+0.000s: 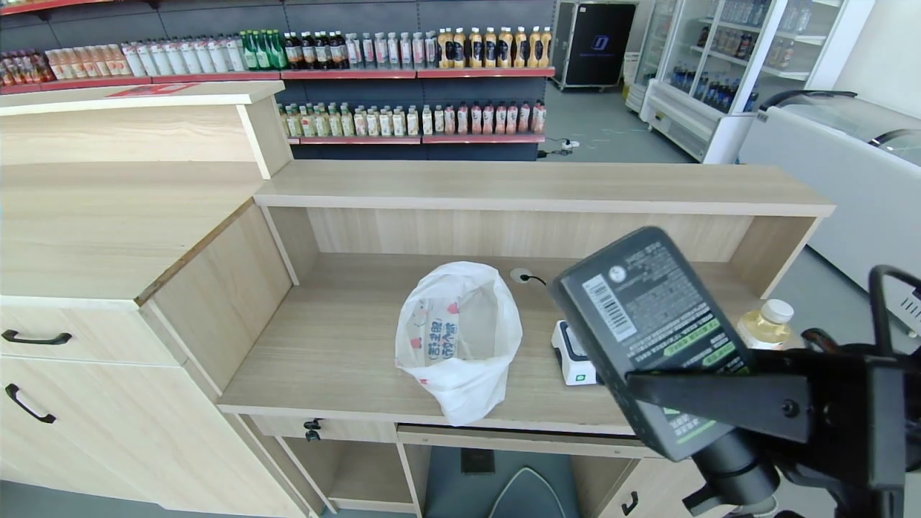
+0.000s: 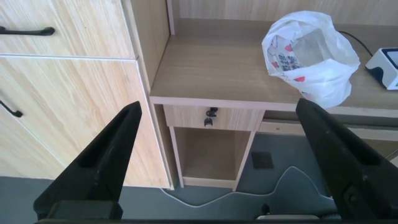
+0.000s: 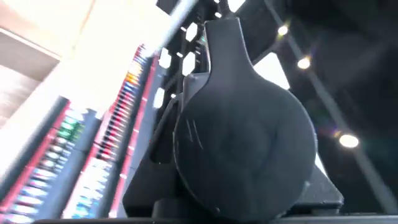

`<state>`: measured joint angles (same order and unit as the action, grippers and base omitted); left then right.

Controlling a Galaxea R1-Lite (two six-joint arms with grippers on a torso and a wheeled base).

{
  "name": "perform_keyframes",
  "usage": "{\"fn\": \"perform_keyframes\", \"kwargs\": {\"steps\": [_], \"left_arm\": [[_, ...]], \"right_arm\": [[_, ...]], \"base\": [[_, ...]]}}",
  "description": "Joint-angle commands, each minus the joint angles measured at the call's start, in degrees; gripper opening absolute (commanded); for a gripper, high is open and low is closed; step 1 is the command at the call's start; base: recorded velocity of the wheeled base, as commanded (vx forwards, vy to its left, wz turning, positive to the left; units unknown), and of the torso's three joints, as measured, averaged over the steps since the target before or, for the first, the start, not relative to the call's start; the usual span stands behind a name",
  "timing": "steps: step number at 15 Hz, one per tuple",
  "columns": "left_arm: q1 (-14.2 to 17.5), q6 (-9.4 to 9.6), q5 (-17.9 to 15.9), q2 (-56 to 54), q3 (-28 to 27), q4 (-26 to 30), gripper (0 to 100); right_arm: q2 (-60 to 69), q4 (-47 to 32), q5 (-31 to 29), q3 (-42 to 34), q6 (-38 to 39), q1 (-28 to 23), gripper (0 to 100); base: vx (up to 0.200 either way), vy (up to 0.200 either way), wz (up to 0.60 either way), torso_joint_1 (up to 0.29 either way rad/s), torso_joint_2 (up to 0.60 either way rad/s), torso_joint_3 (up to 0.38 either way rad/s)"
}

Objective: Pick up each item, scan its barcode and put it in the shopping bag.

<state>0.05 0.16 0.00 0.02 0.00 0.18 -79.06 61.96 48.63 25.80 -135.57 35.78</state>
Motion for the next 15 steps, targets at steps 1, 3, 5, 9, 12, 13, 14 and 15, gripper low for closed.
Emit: {"fn": "perform_keyframes", "kwargs": {"steps": [1, 3, 5, 9, 12, 13, 14, 15], "left_arm": [[0.04, 0.02, 0.0, -0.02, 0.0, -0.01, 100], [0.04, 0.02, 0.0, -0.02, 0.0, -0.01, 100], [0.04, 0.02, 0.0, -0.02, 0.0, -0.01, 100], [0.04, 0.02, 0.0, -0.02, 0.0, -0.01, 100], [0.04, 0.02, 0.0, -0.02, 0.0, -0.01, 100], [0.04, 0.02, 0.0, -0.02, 0.0, -0.01, 100], [0.04, 0.02, 0.0, -0.02, 0.0, -0.01, 100], [0.04, 0.02, 0.0, -0.02, 0.0, -0.01, 100]], "right_arm": [[-0.22, -5.98, 0.06, 0.57, -0.04, -0.01, 0], [1.1, -11.25, 0.15, 0.48, -0.31, 0.17, 0], [3.21, -14.94, 1.82, 0.4, -1.45, 0.43, 0], [3.38, -14.24, 3.67, 0.92, -1.71, 0.7, 0], [2.42, -13.45, 3.84, 1.36, -3.03, 3.51, 0], [2.5, -13.45, 4.81, 1.36, -3.03, 4.3, 0], [2.5, -13.45, 4.99, 1.36, -3.03, 4.39, 0], [2.42, -13.45, 5.16, 1.54, -3.03, 4.39, 0]], "base": [[0.0, 0.0, 0.0, 0.0, 0.0, 0.0], [0.0, 0.0, 0.0, 0.0, 0.0, 0.0], [0.0, 0.0, 0.0, 0.0, 0.0, 0.0], [0.0, 0.0, 0.0, 0.0, 0.0, 0.0], [0.0, 0.0, 0.0, 0.0, 0.0, 0.0], [0.0, 0.0, 0.0, 0.0, 0.0, 0.0], [0.0, 0.0, 0.0, 0.0, 0.0, 0.0], [0.0, 0.0, 0.0, 0.0, 0.0, 0.0]]}}
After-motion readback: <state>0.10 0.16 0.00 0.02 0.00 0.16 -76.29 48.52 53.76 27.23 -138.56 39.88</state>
